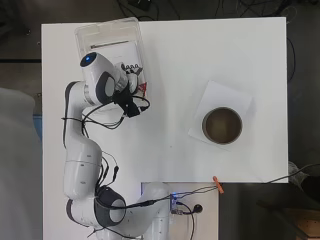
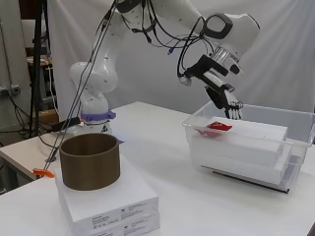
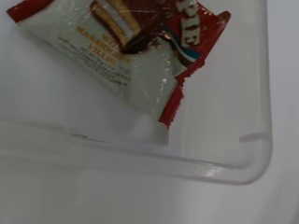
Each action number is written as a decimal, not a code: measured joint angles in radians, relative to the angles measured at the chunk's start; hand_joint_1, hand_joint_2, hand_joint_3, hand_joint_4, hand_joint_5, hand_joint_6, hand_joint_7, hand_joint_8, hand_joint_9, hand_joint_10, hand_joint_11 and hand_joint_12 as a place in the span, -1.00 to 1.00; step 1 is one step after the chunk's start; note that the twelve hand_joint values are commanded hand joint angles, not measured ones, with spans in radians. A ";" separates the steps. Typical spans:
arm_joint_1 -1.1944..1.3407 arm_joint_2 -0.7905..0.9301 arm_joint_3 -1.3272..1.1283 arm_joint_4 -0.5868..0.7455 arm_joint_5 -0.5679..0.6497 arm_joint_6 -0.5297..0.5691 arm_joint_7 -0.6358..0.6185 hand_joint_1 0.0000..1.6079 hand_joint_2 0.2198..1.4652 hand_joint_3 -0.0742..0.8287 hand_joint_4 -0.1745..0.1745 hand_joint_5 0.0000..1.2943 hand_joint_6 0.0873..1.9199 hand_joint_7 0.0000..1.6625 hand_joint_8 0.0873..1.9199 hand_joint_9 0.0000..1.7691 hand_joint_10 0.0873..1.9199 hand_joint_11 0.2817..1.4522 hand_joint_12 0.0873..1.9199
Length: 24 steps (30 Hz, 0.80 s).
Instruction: Teleoperate dual arm-hand system to remove items from a box
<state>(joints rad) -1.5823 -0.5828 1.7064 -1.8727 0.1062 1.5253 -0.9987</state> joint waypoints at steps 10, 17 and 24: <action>-0.003 -0.057 0.026 0.004 0.051 -0.088 0.029 -0.79 0.27 -0.83 0.20 -0.56 -1.00 -0.45 -1.00 -0.42 -1.00 -0.57 -1.00; 0.007 -0.077 -0.021 -0.070 0.091 -0.052 -0.010 -0.75 0.28 -0.83 0.19 -0.53 -1.00 -0.43 -1.00 -0.38 -1.00 -0.53 -1.00; 0.043 -0.080 -0.086 -0.129 0.152 -0.001 -0.147 0.65 0.49 -0.83 -0.99 0.41 0.24 -0.01 -0.05 0.04 0.05 -0.08 -1.00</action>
<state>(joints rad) -1.5389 -0.6627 1.6208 -2.0019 0.2581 1.5242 -1.1462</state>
